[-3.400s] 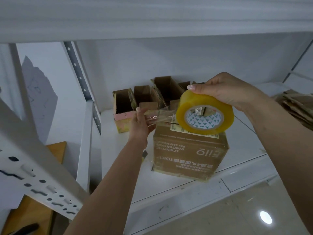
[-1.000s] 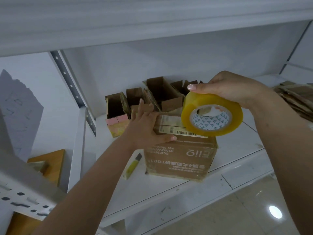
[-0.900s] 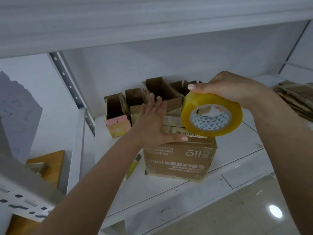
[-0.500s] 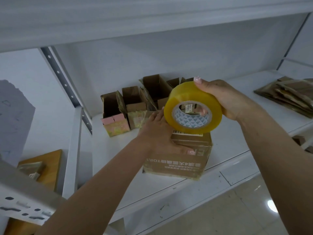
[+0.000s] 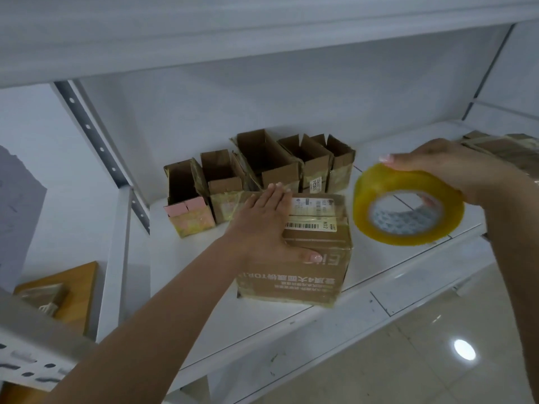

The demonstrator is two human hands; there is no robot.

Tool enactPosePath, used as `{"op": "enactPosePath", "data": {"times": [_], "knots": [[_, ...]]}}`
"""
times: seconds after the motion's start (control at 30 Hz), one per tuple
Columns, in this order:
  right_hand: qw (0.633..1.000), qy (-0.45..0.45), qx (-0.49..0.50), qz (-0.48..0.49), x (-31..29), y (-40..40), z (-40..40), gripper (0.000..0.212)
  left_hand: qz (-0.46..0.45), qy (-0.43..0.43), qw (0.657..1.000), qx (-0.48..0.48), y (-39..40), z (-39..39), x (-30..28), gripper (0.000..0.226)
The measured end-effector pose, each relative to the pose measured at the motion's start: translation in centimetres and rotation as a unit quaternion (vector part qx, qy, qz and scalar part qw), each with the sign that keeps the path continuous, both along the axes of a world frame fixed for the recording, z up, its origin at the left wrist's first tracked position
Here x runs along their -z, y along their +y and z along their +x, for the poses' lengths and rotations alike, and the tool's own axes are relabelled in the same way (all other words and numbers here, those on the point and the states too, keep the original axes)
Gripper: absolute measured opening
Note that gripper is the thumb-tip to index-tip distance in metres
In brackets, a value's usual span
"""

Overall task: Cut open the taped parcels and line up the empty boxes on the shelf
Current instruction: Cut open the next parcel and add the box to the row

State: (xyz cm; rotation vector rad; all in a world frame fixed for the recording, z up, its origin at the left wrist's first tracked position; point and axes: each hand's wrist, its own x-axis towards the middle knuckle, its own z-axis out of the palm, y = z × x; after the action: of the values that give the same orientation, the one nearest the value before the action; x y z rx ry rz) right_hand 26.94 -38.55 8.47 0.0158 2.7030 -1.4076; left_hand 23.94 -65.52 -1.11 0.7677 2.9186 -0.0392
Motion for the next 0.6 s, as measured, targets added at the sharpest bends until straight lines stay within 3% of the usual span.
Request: {"op": "enactPosePath", "data": {"times": [0.13,0.27,0.33,0.43,0.6], "knots": [[0.997,-0.051,0.042,0.044,3.5,2.8,0.3,0.092,-0.009,-0.008,1.000,0.001,0.1,-0.2,-0.2,0.137],[0.989,-0.139,0.028,0.039,8.7,2.6,0.0,0.103,-0.021,-0.006,1.000,0.003,0.1,-0.1,-0.3,0.136],[0.985,-0.167,0.012,0.039,10.7,1.8,-0.4,0.092,-0.019,-0.002,1.000,0.004,0.2,0.1,-0.2,0.136],[0.983,-0.174,0.015,0.058,11.6,0.7,-0.9,0.055,-0.016,0.000,1.000,0.009,0.1,0.1,-0.1,0.133],[0.976,-0.184,0.004,0.117,10.9,0.4,-1.8,0.049,-0.015,0.007,0.996,0.088,-0.8,-1.3,0.0,0.098]]}}
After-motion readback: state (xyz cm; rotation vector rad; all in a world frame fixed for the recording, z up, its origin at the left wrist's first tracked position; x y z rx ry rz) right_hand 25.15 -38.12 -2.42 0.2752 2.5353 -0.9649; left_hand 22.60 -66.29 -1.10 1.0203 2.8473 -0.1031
